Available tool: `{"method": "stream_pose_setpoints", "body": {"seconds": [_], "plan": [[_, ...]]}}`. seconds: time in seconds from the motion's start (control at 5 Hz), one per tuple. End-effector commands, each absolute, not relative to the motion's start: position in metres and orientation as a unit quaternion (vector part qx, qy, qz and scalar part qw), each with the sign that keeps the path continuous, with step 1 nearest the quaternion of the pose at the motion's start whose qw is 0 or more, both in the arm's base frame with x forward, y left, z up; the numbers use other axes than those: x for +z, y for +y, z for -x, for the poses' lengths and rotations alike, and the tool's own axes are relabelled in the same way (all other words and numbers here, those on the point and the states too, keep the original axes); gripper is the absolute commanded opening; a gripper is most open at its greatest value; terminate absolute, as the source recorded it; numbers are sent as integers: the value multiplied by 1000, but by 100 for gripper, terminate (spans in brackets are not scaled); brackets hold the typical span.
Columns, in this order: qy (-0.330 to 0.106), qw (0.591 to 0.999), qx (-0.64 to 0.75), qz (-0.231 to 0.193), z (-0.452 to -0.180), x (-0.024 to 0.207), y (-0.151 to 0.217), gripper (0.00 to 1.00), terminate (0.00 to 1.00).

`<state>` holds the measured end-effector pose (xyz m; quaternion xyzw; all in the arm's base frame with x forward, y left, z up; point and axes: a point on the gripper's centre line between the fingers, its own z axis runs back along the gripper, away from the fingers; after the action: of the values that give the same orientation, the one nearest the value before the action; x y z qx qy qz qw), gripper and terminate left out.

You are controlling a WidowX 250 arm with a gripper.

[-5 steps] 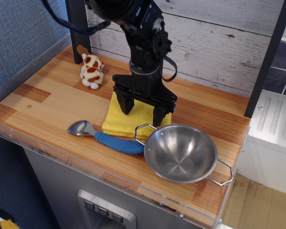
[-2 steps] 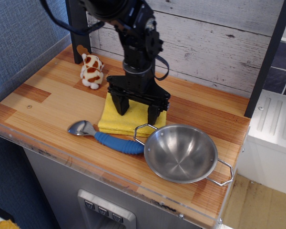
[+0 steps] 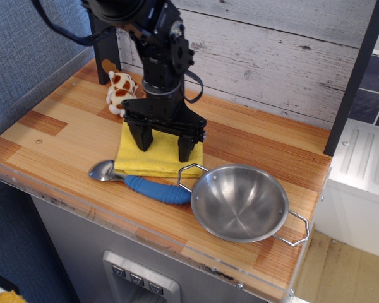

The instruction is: Place yellow towel on the left side of the table

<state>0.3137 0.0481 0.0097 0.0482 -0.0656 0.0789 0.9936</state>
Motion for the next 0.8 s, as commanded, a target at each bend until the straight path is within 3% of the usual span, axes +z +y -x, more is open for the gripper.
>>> {"method": "stream_pose_setpoints", "body": {"seconds": [0.0,0.6], "plan": [[-74,986,140,-58,-298,19,90,100,0],[-81,963,243,-80,-256,35,145,100,0]]}}
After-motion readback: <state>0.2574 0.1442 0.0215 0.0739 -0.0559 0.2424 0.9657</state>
